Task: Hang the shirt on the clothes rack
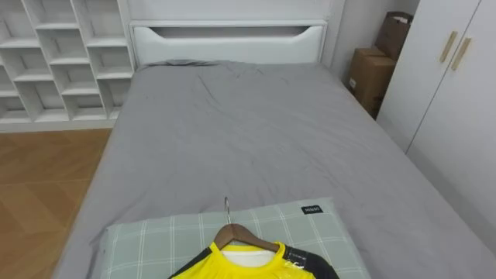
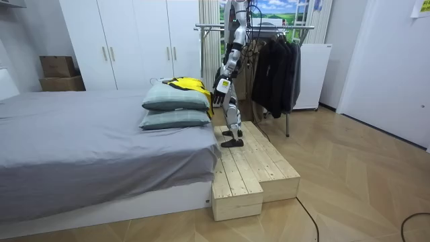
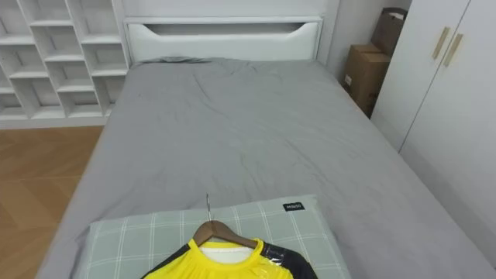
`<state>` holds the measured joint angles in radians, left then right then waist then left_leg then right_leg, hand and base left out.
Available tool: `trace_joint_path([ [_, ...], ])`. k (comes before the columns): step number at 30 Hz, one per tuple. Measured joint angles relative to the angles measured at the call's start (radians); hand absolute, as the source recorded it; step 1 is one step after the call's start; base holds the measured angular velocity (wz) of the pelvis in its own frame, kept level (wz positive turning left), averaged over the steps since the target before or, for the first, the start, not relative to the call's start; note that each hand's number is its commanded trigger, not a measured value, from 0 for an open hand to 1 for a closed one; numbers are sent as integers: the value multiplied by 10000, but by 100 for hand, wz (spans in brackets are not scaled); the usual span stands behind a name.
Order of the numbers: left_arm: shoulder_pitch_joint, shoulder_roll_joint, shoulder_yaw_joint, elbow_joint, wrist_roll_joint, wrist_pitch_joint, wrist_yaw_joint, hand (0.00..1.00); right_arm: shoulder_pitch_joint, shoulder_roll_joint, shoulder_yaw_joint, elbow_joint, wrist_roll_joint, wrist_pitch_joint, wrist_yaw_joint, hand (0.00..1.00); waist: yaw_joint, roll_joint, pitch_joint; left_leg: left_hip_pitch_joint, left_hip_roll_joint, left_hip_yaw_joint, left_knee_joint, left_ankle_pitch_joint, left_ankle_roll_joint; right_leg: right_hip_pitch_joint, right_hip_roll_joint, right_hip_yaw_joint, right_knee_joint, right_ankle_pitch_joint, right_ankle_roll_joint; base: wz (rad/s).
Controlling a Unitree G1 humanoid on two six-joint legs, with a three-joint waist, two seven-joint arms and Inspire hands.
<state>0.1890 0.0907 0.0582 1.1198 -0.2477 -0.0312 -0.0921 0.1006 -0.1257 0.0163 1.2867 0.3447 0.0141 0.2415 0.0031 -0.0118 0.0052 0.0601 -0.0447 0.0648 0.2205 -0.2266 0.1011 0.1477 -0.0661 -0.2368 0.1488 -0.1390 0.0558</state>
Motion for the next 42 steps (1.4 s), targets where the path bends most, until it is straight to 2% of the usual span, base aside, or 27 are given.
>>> trace_joint_path([
  [9,-26,0,175,-5,-16,313,25,0,-9,-3,-22,-8,-10,101,-15,0,-4,-8,-32,-15,-2,-8,0,2,-1,-19,9,114,1,-1,0,0],
  [13,-3,3,180,0,-159,314,23,0,-13,-3,-57,-5,-13,105,-14,0,-3,-31,-56,-13,0,-8,0,3,-1,-19,12,117,1,-1,0,0],
  [28,2,2,289,58,-360,388,55,0,-17,-4,-91,4,-49,306,5,0,38,-90,-49,63,-1,-35,0,2,-3,82,23,161,-31,-3,1,0],
  [34,114,-3,735,-2,-338,531,717,0,-8,-26,-92,3,-58,330,-109,0,72,-74,-46,52,-20,-108,1,6,-11,139,25,143,-134,-6,-1,3],
  [38,484,49,1459,38,-208,716,1672,0,17,-26,-159,-4,-62,410,-283,0,73,-35,-30,263,-12,-112,-71,4,-36,319,37,145,-164,-26,-1,0],
  [42,907,146,2191,-44,471,764,2829,0,109,-40,-266,-19,-163,435,-436,0,259,0,-18,384,-17,-181,-134,-13,-51,415,37,139,-162,-47,-1,4],
])
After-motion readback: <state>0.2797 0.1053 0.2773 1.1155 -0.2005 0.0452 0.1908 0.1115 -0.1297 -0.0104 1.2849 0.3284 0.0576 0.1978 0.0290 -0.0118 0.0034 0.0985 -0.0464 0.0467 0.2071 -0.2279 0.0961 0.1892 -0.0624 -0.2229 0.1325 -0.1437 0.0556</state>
